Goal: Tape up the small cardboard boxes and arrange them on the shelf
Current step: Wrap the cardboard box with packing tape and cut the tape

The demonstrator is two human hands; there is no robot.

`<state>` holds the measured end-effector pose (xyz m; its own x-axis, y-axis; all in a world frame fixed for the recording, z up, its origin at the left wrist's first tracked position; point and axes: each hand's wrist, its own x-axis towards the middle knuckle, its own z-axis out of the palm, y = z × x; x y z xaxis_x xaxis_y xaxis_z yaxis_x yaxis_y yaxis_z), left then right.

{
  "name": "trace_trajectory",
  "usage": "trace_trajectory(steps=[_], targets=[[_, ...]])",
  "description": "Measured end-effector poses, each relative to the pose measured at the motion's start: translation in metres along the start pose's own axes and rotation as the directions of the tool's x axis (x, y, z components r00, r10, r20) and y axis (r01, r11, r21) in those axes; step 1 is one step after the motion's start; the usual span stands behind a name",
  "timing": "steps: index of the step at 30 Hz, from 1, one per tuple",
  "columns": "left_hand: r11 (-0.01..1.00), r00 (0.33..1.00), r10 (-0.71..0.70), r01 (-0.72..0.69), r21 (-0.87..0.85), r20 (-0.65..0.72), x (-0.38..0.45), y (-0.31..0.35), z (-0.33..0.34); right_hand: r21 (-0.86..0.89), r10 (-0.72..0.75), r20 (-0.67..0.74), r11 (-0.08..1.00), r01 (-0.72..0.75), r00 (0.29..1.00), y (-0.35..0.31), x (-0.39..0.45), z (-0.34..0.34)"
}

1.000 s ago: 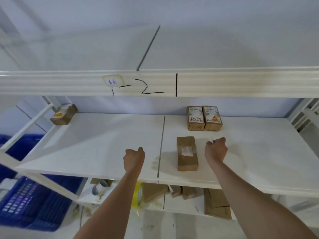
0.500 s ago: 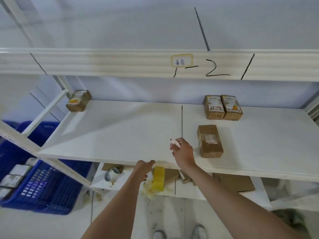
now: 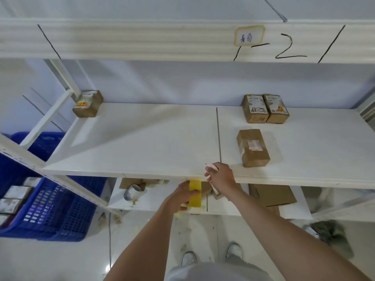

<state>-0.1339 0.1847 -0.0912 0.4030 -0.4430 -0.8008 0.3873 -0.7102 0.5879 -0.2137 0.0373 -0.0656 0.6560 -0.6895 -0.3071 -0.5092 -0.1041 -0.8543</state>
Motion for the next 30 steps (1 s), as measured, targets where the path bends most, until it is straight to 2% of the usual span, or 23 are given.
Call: trace_trajectory(steps=[4, 10, 13, 21, 30], targets=[[1.0, 0.999, 0.001, -0.001, -0.003, -0.039, 0.002, -0.002, 0.0, -0.031, 0.027, 0.004, 0.999, -0.026, 1.0, 0.006, -0.001, -0.001], [0.991, 0.997, -0.004, 0.015, 0.134, -0.082, 0.0, 0.001, -0.004, -0.064, 0.036, 0.048, 0.997, -0.033, 0.998, 0.005, 0.002, 0.007], [0.987, 0.998, 0.013, -0.003, 0.16, -0.06, -0.004, -0.001, -0.007, -0.075, 0.036, 0.066, 0.997, -0.031, 0.997, 0.004, 0.001, 0.01], [0.99, 0.998, 0.035, -0.027, 0.141, -0.058, -0.006, -0.003, -0.004, -0.168, -0.088, 0.161, 0.979, 0.115, 0.983, 0.0, -0.004, 0.004], [0.991, 0.999, -0.025, 0.029, 0.129, -0.034, -0.004, 0.002, -0.001, -0.134, -0.048, 0.075, 0.989, 0.058, 0.996, 0.001, 0.004, -0.006]])
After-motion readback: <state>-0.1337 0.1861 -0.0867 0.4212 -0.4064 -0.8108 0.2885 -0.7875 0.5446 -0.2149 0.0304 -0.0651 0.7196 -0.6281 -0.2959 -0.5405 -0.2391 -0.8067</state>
